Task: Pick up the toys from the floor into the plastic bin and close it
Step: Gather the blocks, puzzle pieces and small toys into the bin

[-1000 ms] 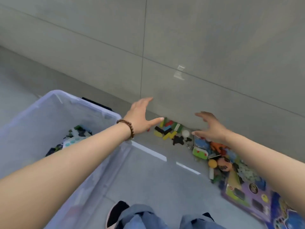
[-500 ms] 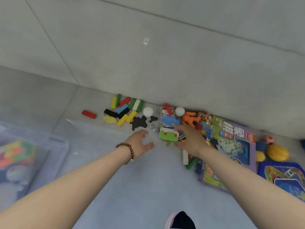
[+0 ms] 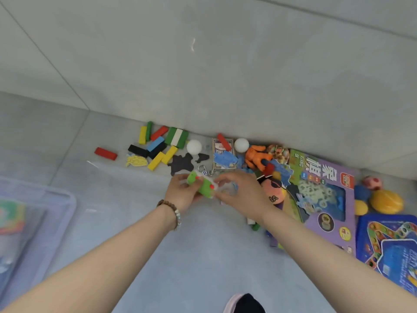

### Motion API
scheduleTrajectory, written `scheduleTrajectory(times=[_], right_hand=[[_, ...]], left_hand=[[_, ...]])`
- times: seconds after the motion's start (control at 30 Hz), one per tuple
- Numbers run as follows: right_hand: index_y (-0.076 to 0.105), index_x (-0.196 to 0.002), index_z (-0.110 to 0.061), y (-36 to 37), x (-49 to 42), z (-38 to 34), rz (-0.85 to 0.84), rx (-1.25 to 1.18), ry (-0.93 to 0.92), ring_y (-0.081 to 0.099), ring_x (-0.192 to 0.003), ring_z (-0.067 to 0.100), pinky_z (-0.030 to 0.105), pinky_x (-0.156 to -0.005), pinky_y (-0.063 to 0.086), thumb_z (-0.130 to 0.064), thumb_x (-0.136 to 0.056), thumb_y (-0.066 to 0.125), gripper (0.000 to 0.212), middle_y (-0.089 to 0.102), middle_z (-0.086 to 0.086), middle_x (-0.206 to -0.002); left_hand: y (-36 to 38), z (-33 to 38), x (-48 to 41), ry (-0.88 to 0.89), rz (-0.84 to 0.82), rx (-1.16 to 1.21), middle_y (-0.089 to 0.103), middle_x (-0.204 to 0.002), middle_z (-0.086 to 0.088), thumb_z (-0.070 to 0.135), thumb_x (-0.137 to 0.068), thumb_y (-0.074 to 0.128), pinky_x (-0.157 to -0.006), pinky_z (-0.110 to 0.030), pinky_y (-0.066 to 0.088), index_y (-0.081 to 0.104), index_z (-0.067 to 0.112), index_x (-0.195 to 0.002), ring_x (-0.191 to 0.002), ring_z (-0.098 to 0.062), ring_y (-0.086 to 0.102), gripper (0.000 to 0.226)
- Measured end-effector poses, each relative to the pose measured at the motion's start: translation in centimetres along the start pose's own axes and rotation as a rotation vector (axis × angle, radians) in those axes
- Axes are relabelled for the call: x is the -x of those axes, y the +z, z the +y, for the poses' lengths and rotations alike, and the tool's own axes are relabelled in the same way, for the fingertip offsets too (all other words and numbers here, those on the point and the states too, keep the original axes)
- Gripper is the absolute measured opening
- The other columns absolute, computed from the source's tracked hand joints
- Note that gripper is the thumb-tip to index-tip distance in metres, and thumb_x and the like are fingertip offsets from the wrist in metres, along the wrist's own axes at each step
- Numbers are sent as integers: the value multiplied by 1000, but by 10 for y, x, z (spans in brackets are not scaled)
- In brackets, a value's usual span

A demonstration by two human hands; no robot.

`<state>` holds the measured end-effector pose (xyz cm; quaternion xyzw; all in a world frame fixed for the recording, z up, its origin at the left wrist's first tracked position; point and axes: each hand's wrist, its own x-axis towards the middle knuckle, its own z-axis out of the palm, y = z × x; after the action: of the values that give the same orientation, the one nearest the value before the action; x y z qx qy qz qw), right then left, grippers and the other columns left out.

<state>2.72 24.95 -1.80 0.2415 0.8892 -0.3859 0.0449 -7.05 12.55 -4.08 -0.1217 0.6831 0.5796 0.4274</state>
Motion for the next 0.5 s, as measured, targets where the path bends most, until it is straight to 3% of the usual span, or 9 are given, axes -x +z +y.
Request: scheduleTrajectory(times=[0.07, 0.17, 0.33, 0.4, 0.5], right_hand=[[63, -109, -25, -1, -7, -1, 94, -211, 76, 52, -98, 1, 9, -81, 37, -32, -81, 70, 29, 59, -14, -108], [55, -119, -26, -10, -28, 4, 246, -199, 111, 48, -102, 7, 19, -89, 40, -21, -82, 70, 41, 49, -8, -115], [55, -129, -25, 0, -55, 8, 145, 20, 109, 33, -134, 15, 27, -107, 32, -18, -84, 67, 47, 35, 0, -145], [55, -128, -27, 7, -59, 9, 131, 88, 120, 30, -134, 17, 28, -102, 34, -20, -84, 67, 46, 35, -2, -145], [55, -127, -25, 8, -63, 7, 135, 153, 127, 36, -123, 18, 29, -91, 39, -24, -78, 73, 52, 42, -1, -132]], left_hand=[[-9, 7, -2, 31, 53, 49, 56, -115, -16, 11, -85, 64, -68, -29, 56, 44, 6, -114, -98, -27, 60, 36], [-20, 13, -7, 34, 69, 16, 55, -125, -17, 13, -84, 66, -78, -34, 52, 46, 4, -118, -103, -27, 58, 40], [-22, 7, -5, 39, 12, -42, 56, -119, -15, 7, -85, 64, -76, -32, 51, 46, 3, -120, -98, -24, 57, 40], [-20, 8, -5, 47, -13, -54, 56, -114, -11, 7, -85, 63, -70, -28, 51, 46, 4, -120, -97, -22, 57, 39], [-22, 11, -7, 47, -31, -93, 57, -120, -13, 10, -85, 64, -74, -29, 51, 46, 4, -121, -98, -22, 57, 41]])
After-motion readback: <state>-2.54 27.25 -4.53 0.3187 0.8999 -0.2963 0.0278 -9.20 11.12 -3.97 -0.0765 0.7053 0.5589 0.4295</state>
